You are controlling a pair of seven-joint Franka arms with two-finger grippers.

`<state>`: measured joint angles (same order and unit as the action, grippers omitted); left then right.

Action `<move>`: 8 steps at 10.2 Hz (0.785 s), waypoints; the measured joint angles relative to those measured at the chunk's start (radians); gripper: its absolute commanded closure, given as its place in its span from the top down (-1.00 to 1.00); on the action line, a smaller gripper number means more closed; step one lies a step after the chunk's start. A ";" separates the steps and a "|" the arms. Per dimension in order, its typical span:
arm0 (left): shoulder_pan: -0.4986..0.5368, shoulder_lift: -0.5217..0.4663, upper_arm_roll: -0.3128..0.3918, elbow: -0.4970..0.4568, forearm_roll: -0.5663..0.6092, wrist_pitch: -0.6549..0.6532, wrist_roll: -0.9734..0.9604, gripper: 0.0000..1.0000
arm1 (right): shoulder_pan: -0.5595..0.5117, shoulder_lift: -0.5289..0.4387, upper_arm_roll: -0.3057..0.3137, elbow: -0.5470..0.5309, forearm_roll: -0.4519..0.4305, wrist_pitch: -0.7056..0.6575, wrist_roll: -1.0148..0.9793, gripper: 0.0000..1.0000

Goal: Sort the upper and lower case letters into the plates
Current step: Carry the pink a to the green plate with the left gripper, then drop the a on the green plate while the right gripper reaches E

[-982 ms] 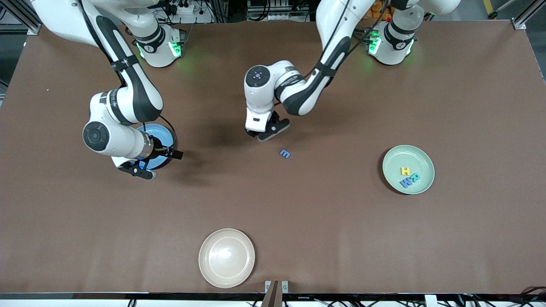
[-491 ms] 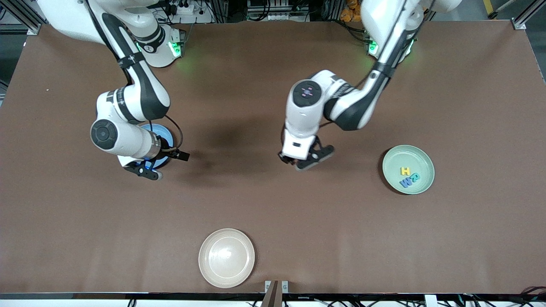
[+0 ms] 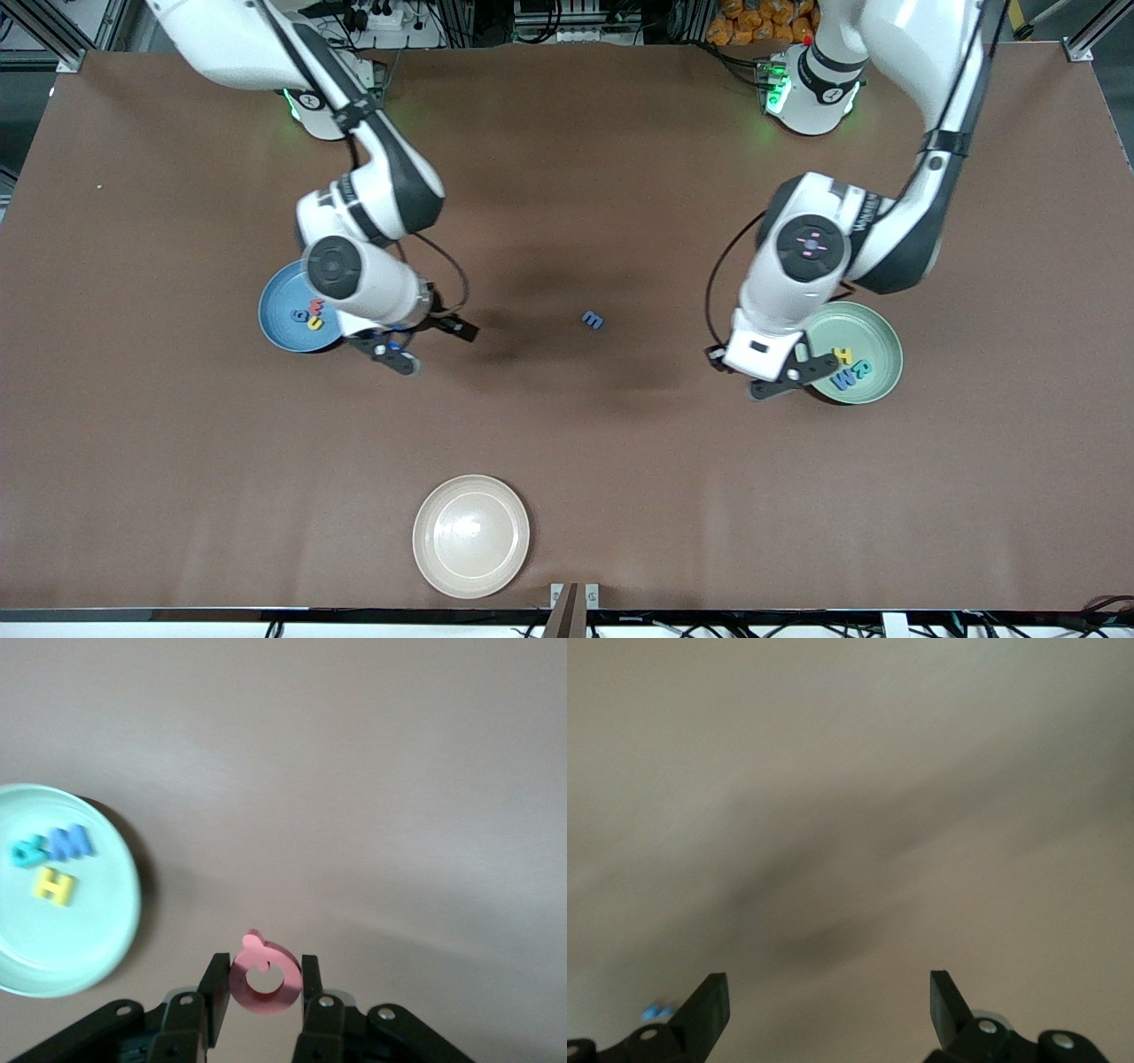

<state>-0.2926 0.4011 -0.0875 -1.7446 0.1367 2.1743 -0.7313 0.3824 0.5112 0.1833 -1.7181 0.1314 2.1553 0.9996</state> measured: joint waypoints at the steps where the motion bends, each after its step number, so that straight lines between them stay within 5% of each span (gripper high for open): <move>1: 0.041 -0.023 0.001 -0.040 0.000 0.000 0.072 -1.00 | 0.059 0.056 -0.001 0.063 -0.009 0.007 0.085 1.00; 3: 0.089 -0.051 0.029 -0.113 0.000 0.000 0.186 -1.00 | 0.113 0.139 -0.002 0.159 -0.076 0.010 0.168 1.00; 6: 0.113 -0.066 0.118 -0.192 0.000 0.048 0.349 -1.00 | 0.148 0.181 0.049 0.195 -0.220 0.054 -0.007 1.00; 7: 0.116 -0.066 0.153 -0.222 0.000 0.084 0.392 -0.84 | 0.157 0.193 0.066 0.195 -0.242 0.097 -0.066 1.00; 8: 0.121 -0.065 0.177 -0.246 0.000 0.109 0.420 0.81 | 0.167 0.209 0.083 0.196 -0.261 0.141 -0.099 1.00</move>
<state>-0.1711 0.3359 0.0897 -1.9904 0.1372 2.2837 -0.3111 0.5497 0.7205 0.2662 -1.5225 -0.1300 2.2964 0.9005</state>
